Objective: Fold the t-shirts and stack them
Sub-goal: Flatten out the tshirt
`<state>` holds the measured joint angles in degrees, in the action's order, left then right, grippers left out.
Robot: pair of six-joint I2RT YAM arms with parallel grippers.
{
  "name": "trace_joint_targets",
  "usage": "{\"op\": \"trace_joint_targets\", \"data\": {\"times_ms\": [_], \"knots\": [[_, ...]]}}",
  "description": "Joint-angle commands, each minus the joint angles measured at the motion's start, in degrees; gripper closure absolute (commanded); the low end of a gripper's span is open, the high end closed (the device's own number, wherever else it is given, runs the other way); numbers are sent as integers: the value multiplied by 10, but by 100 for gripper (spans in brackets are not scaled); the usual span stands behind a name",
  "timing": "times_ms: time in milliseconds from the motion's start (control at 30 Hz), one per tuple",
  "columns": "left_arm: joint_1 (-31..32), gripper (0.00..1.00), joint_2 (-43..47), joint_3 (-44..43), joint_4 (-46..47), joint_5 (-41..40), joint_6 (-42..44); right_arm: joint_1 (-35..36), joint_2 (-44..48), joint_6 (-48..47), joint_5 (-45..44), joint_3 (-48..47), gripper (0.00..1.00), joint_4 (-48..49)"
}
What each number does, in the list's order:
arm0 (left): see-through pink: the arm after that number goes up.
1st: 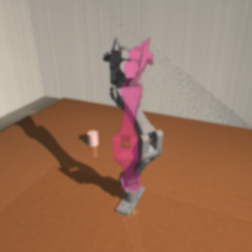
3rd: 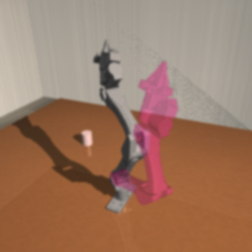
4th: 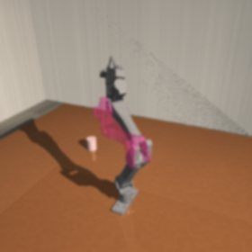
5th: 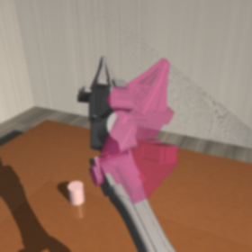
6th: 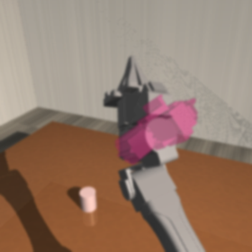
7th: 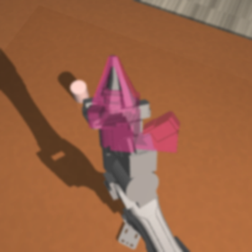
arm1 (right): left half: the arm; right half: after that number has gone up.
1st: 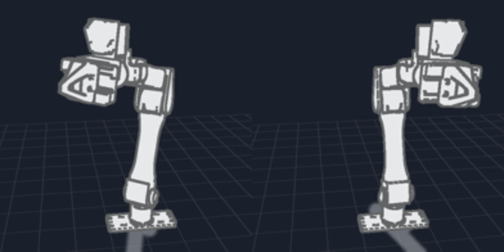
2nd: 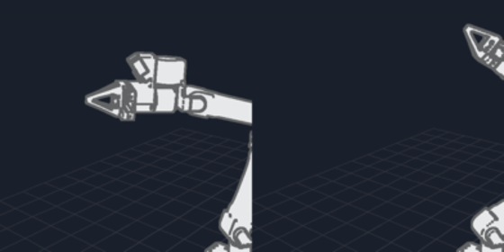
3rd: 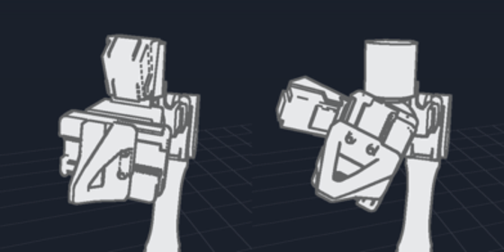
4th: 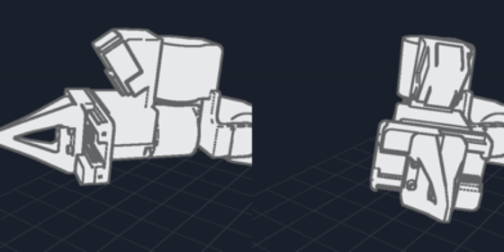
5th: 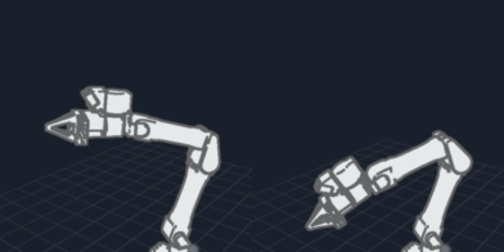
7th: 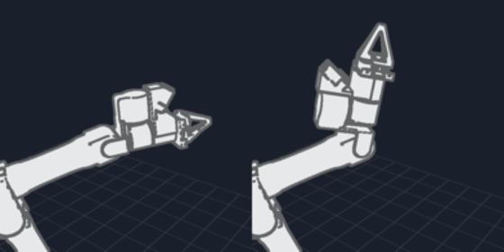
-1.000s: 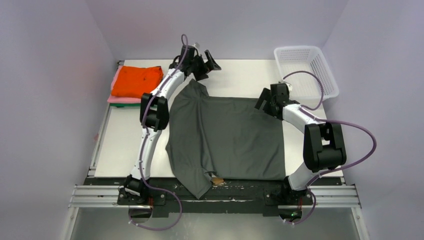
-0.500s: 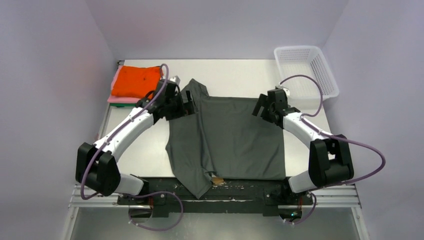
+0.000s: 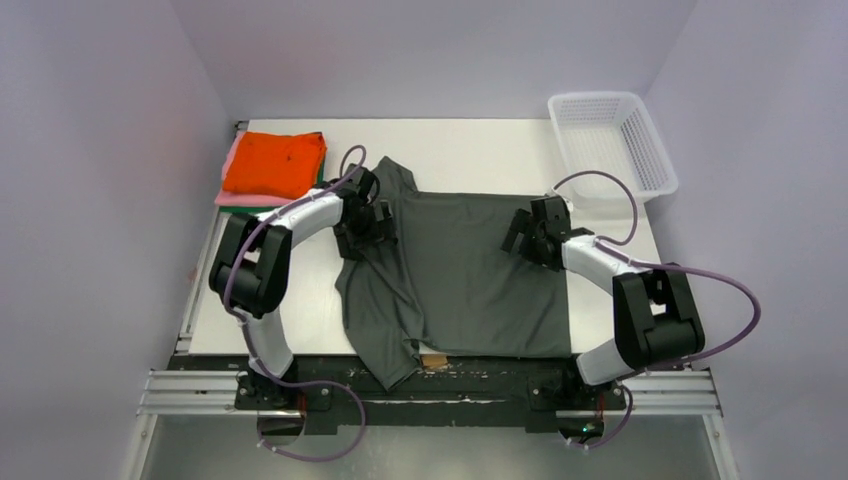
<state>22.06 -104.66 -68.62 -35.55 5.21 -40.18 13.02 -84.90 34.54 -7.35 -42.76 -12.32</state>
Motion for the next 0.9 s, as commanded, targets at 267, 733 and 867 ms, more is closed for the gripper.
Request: {"op": "trace_joint_targets", "data": {"times_ms": [267,733,867], "knots": [[-63,0,-218,-292,-141,21,55,-10,-193,12,16,-150,1,39],[-133,0,-379,-622,-256,64,118,-14,-253,-3,17,-290,1,16],[-131,0,-286,-562,-220,71,122,-14,-177,-13,-4,-275,1,-5]]}}
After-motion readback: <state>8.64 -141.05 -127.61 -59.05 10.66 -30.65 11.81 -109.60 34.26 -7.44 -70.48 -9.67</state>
